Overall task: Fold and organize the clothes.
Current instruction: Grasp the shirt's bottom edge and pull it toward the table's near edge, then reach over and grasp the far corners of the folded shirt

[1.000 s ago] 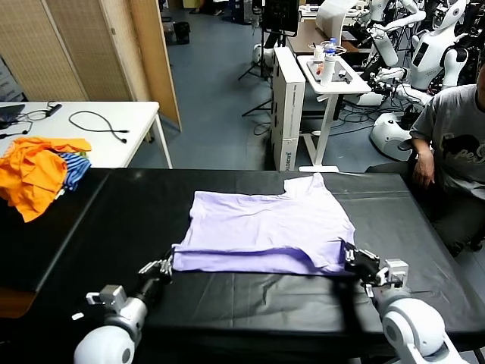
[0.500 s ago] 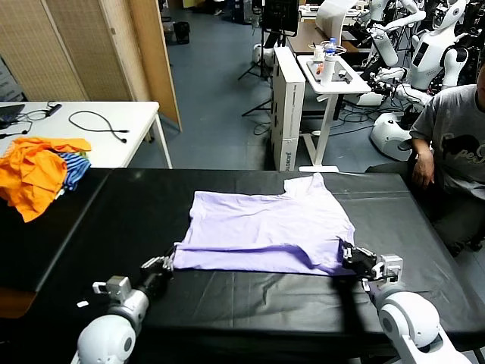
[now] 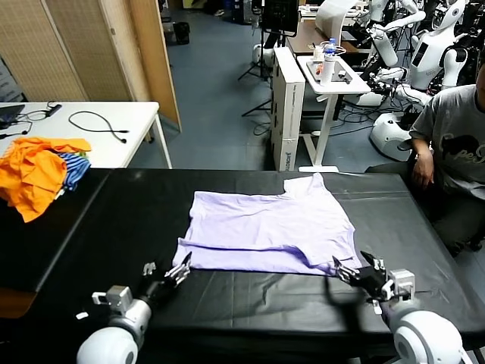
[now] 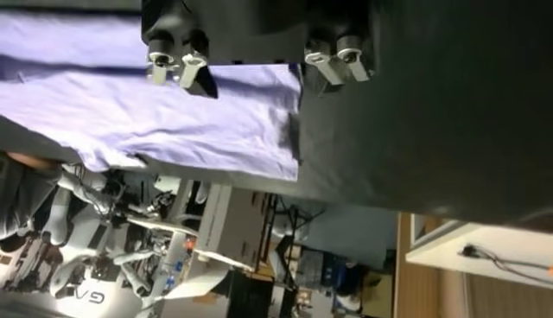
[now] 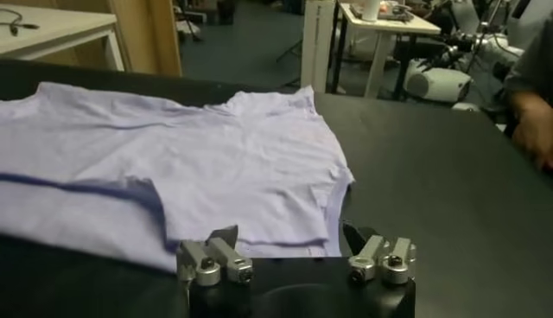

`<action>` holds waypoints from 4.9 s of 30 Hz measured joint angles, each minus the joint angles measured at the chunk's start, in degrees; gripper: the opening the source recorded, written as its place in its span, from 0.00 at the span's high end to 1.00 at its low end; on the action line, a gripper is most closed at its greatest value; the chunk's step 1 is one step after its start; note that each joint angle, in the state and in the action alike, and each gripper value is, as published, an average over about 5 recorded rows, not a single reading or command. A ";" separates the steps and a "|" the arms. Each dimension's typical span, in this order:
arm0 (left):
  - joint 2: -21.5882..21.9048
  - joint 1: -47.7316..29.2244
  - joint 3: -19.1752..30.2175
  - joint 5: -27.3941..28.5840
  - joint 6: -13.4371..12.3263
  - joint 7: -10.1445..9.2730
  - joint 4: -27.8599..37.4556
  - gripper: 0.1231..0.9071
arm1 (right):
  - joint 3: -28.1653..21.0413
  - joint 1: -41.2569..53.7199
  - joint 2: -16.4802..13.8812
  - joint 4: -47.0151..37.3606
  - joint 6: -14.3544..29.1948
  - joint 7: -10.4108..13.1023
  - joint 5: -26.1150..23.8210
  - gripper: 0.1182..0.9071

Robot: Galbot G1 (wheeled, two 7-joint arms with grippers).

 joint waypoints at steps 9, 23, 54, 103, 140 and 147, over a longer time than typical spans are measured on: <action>-0.30 0.13 0.18 0.06 -0.09 0.15 1.08 0.07 | -0.08 -0.32 -0.19 -1.36 0.55 -1.09 -0.54 0.50; 0.75 1.36 -0.46 1.91 0.55 -0.58 0.04 0.97 | 0.71 -3.74 1.35 2.66 -3.61 -0.53 -2.28 0.97; 4.27 20.36 -10.14 2.91 1.32 -1.98 -10.81 0.97 | -0.94 -14.50 3.55 12.57 -9.63 -1.87 -7.41 0.75; 16.81 -30.41 4.51 -22.51 18.14 -5.84 16.41 0.00 | -23.33 42.94 -3.74 -27.47 -7.72 1.81 11.25 0.00; 17.11 -35.75 11.05 -21.34 17.51 -3.02 26.05 0.82 | -31.50 52.84 2.27 -41.10 -7.15 -1.87 7.88 0.94; 17.40 -34.76 10.89 -21.32 16.89 -3.13 24.65 0.92 | -30.07 51.51 1.70 -39.15 -6.65 -1.85 8.00 0.97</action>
